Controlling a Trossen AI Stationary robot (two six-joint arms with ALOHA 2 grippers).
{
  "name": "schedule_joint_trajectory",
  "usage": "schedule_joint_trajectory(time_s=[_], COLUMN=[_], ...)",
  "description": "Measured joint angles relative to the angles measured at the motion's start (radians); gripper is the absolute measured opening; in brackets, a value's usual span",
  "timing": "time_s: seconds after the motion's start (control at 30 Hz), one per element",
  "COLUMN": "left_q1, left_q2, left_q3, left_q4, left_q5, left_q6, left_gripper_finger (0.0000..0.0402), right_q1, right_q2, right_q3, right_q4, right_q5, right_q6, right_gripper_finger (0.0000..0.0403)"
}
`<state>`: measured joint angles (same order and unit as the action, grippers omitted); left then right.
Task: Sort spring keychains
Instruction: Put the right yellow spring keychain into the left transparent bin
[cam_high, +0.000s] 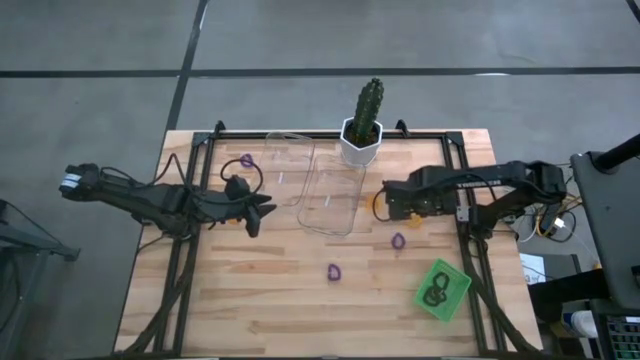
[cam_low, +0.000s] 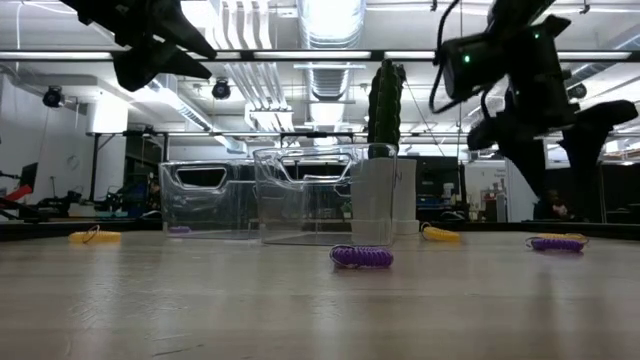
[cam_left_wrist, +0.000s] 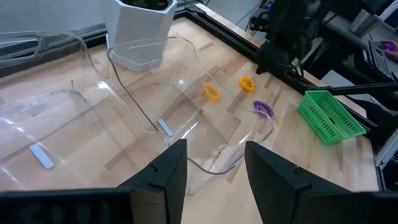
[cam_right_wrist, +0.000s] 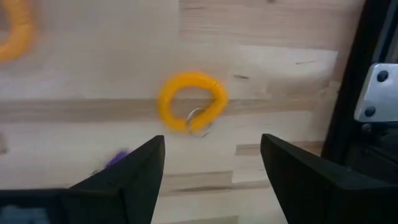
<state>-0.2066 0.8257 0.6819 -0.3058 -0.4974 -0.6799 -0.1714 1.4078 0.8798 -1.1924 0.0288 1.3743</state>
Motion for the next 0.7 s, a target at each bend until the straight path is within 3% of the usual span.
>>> schedule_joint_trajectory(time_s=[0.23, 0.53, 0.7], left_q1=[-0.001, -0.002, -0.002], left_q2=[0.0, 0.0, 0.0], left_q3=[0.0, 0.0, 0.0], left_q4=[-0.001, -0.001, -0.001], left_q5=[0.011, 0.01, 0.01], left_q6=[0.003, 0.017, 0.018], left_gripper_finger=[0.0154, 0.0154, 0.0154], right_q1=[-0.057, -0.059, -0.076], right_q2=[-0.003, -0.004, -0.008], right_q3=[-0.108, -0.214, -0.243], right_q4=[0.015, 0.249, 0.276], right_q5=[-0.064, -0.113, -0.121], right_q6=[-0.031, -0.017, -0.012], right_gripper_finger=[0.0255, 0.0255, 0.0253])
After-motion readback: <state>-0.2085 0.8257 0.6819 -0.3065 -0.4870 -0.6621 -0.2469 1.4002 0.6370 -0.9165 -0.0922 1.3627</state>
